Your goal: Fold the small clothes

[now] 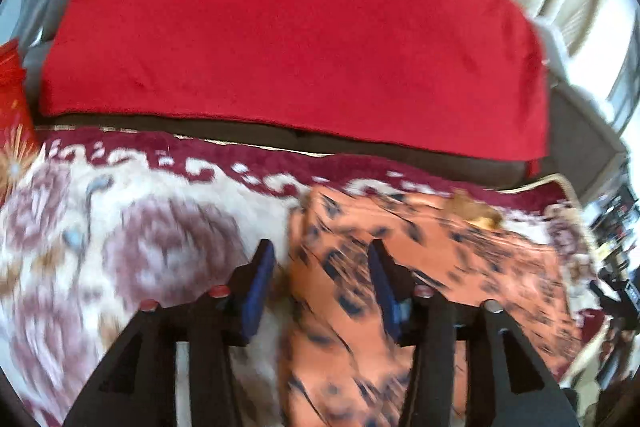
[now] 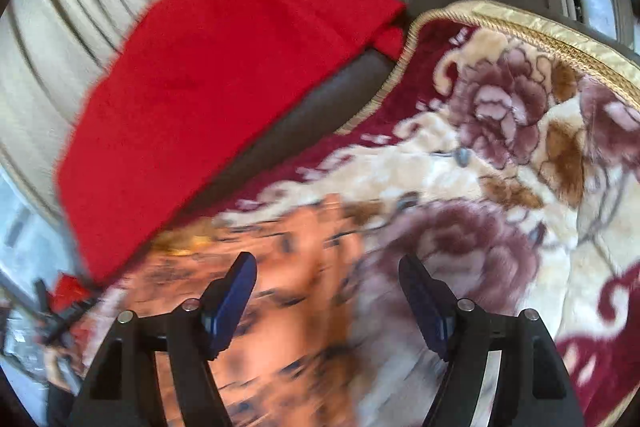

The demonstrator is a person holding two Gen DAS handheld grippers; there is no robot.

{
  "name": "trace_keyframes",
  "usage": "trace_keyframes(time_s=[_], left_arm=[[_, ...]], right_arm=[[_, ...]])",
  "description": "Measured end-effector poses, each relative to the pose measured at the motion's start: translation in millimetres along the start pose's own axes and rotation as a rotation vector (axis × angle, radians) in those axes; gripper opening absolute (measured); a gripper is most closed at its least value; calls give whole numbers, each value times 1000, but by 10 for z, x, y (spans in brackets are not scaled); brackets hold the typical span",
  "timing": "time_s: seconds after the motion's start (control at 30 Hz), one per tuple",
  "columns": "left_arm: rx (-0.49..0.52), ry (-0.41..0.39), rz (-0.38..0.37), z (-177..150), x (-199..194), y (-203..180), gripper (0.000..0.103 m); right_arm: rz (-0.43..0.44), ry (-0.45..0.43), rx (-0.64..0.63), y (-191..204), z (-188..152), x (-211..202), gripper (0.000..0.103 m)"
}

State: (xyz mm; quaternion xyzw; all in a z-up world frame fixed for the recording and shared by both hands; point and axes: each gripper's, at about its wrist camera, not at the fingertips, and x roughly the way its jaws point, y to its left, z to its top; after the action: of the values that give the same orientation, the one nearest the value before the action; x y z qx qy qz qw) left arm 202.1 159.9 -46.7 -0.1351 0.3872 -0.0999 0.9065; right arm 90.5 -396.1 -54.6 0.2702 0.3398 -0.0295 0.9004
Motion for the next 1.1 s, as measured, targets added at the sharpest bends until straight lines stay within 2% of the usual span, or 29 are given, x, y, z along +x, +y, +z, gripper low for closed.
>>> trace_keyframes(time_s=[0.1,0.2,0.27,0.33,0.43,0.53,0.7,0.8,0.9,1.07,1.1], left_arm=[[-57,-12,-44,-391,-311,-54,53],[-276,-30,-117,-890,-564,102,55],[-404,-19,-173,-1121,-564,186,56],[-485,11,-212,-1271,-496,178,56],[-592,66,-285,-1346,-264,120,56],[-697,109,-332,-1349,-12,108,56],[-874,94,-217,-1367,202,277,56],[-927,66,-204,-1391,177,350,54],[-867,36,-137,-1332,75,332,30],[-889,27,-87,-1432,-117,432,32],[-904,10,-49,-1476,-180,452,44]], right_arm=[[167,13,16,241,-231,-295,77],[299,45,54,377,-605,-460,77],[326,80,86,399,-864,-469,77],[322,137,110,361,-1104,-373,77],[312,176,162,292,-1246,-255,78],[319,164,168,315,-1273,-264,78],[323,174,176,325,-1303,-247,78],[312,178,193,242,-1309,-163,78],[307,181,238,112,-1349,-123,78],[309,180,260,31,-1367,-154,78],[307,179,263,15,-1372,-169,78]])
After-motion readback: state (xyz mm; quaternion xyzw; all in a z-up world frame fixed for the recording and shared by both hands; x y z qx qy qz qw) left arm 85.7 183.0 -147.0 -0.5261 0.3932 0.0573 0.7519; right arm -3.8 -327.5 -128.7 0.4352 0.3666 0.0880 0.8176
